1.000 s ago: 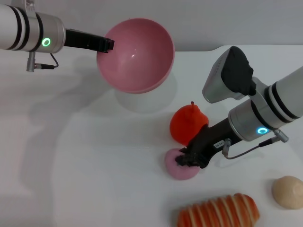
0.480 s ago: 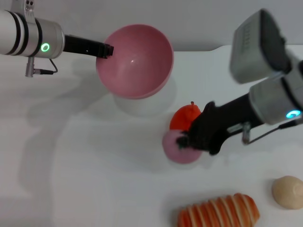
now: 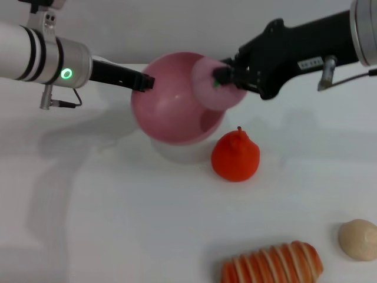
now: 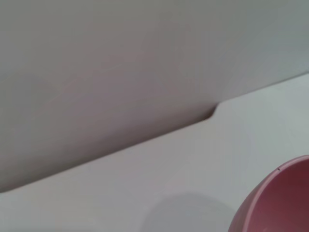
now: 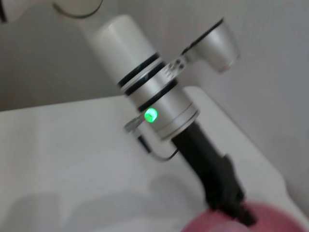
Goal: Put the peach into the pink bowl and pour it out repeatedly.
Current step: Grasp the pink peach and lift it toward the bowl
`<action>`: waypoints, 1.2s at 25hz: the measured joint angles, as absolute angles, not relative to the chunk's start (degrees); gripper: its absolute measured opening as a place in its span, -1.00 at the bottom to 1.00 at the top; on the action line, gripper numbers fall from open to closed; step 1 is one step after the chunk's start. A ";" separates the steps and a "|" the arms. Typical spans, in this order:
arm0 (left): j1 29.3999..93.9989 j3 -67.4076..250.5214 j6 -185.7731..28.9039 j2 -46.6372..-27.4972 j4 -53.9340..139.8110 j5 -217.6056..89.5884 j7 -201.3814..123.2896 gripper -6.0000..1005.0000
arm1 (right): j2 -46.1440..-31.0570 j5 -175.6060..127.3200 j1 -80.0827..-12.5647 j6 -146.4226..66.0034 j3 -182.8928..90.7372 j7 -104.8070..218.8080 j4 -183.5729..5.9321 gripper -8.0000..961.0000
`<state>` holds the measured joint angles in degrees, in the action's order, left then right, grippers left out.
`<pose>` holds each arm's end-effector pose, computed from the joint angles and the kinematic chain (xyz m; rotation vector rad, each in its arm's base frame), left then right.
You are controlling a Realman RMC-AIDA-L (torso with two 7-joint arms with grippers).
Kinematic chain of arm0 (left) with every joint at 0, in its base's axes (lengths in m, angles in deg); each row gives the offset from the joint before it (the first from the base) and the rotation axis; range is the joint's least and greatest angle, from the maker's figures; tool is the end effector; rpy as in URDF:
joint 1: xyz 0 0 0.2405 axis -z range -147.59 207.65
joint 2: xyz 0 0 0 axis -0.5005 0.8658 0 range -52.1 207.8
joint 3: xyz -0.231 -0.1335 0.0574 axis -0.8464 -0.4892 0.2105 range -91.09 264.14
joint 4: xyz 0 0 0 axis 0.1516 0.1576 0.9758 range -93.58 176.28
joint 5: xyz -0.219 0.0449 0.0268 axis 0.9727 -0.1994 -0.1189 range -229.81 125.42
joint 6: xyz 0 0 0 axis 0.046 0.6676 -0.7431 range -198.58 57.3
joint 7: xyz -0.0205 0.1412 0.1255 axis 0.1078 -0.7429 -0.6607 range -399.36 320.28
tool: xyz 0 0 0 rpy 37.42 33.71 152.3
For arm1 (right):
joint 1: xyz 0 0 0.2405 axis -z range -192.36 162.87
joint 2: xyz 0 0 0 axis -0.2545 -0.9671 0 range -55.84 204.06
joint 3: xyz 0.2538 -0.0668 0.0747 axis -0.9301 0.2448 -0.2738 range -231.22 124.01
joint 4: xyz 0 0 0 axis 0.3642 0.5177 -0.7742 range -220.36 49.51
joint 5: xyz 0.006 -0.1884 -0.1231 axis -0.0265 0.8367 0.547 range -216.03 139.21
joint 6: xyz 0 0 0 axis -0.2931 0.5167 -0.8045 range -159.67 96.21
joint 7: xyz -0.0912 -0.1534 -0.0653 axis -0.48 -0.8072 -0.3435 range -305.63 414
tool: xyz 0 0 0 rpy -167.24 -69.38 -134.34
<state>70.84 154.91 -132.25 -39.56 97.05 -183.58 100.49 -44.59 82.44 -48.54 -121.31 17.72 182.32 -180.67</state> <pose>-0.1981 0.4759 -0.0477 -2.4088 -1.0549 -0.1474 0.0703 0.3771 0.0031 -2.8225 0.2255 0.2204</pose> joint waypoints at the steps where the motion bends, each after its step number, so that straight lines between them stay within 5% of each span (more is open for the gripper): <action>1: 70.84 154.91 -132.25 -39.56 97.05 -183.58 100.49 -0.90 | -44.57 82.45 -48.84 -120.46 17.64 182.23 -180.23 -0.90; 13: 71.71 157.72 -134.09 -39.92 97.30 -182.92 100.74 -0.90 | -44.72 82.51 -51.97 -110.13 19.10 176.74 -166.94 -0.89; 21: 71.78 157.77 -134.11 -39.92 97.34 -182.79 100.38 -0.90 | -44.75 82.43 -51.56 -107.88 20.14 175.99 -166.13 -0.18; 30: 71.78 157.80 -133.95 -39.92 97.30 -182.78 100.29 -0.90 | -44.72 82.39 -50.23 -107.82 19.54 175.84 -166.71 0.09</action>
